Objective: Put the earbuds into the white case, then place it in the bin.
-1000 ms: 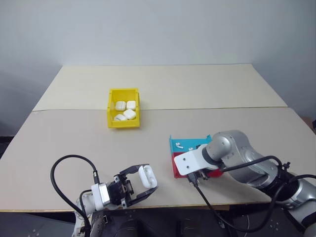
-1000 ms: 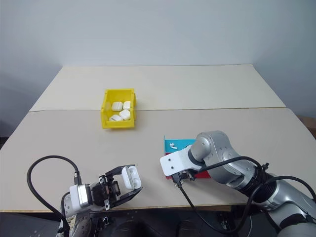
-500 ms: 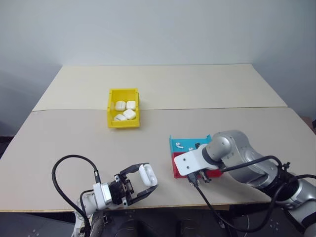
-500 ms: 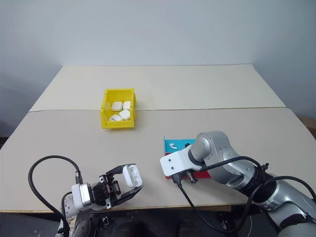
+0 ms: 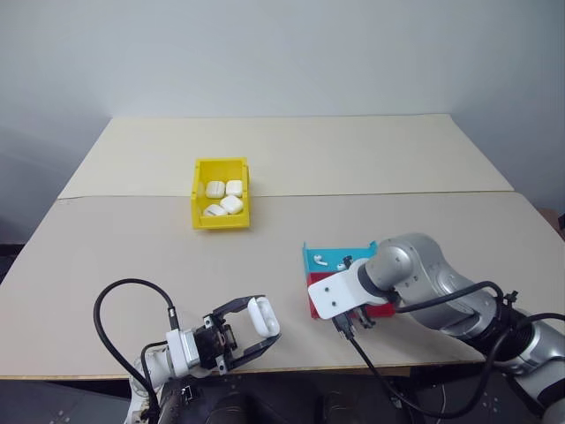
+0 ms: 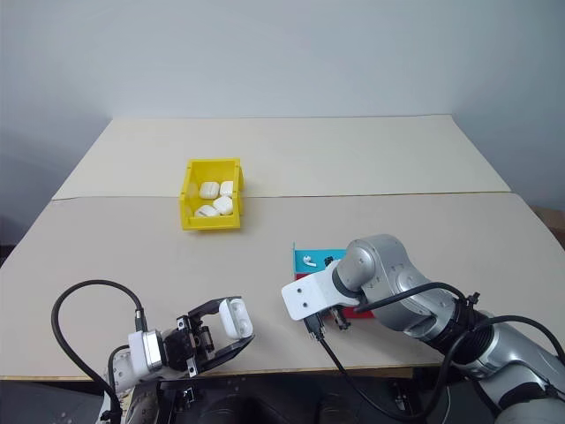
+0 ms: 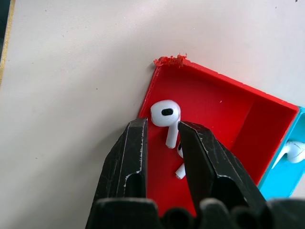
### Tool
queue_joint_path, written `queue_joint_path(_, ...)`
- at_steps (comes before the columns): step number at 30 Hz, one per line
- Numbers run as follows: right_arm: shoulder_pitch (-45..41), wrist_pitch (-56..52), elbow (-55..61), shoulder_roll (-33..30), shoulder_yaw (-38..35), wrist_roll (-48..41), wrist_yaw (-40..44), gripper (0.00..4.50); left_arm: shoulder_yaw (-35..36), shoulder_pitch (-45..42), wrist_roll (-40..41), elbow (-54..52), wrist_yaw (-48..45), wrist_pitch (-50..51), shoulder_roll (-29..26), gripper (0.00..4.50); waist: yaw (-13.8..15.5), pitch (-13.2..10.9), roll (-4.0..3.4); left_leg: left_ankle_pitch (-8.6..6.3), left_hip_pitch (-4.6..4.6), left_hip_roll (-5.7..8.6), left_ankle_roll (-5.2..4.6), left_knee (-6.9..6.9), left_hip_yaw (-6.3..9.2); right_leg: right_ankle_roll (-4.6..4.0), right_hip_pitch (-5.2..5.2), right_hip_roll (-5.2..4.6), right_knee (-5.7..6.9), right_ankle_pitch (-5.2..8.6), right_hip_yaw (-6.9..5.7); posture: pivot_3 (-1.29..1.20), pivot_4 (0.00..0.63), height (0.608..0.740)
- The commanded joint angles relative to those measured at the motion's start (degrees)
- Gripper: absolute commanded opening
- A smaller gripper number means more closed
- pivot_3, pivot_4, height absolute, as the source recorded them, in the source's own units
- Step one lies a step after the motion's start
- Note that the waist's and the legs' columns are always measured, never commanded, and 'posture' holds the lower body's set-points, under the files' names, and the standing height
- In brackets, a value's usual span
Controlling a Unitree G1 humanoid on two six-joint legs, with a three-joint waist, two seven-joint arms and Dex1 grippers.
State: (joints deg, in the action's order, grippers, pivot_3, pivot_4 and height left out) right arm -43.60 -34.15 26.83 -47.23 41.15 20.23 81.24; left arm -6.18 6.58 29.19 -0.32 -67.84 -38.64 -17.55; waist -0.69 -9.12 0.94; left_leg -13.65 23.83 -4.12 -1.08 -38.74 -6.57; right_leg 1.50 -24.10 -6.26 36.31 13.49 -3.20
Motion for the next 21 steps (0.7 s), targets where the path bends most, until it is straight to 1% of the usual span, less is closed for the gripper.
queue_joint_path(1,-0.5,1.3,1.3,-0.1,-2.8,0.2,-0.3,1.39,-0.2,0.3,-0.5,-2.0,1.1,-0.9,0.0,2.84,0.0,0.0,0.00,0.00,0.00,0.00,0.00,0.00,0.00,0.00,0.00,0.00,0.00,0.00,0.00,0.00,0.150,0.740)
queue_joint_path(3,-0.4,1.9,1.4,-0.3,-3.0,-0.3,0.0,1.74,-0.3,0.3,-0.8,-1.9,1.5,-1.0,0.1,2.84,0.0,0.0,0.00,0.00,0.00,0.00,0.00,0.00,0.00,0.00,0.00,0.00,0.00,0.00,0.00,0.00,0.150,0.740)
queue_joint_path(5,-0.4,2.6,1.5,-0.5,-3.2,-0.6,0.3,2.27,-0.4,0.3,-1.0,-2.0,1.9,-1.1,0.1,2.84,0.0,0.0,0.00,0.00,0.00,0.00,0.00,0.00,0.00,0.00,0.00,0.00,0.00,0.00,0.00,0.00,0.150,0.740)
queue_joint_path(11,-0.4,4.0,1.8,-0.2,-3.9,-1.6,1.5,2.27,-0.5,0.7,-1.4,-2.5,2.9,-1.1,-0.2,2.84,0.0,0.0,0.00,0.00,0.00,0.00,0.00,0.00,0.00,0.00,0.00,0.00,0.00,0.00,0.00,0.00,0.150,0.740)
queue_joint_path(21,-0.1,7.8,-1.4,1.3,-2.5,-1.0,1.4,2.27,-0.7,1.9,-1.7,-3.8,3.9,-0.9,-1.2,2.84,0.0,0.0,0.00,0.00,0.00,0.00,0.00,0.00,-0.03,0.00,0.00,0.00,0.00,0.00,-0.01,0.00,0.150,0.740)
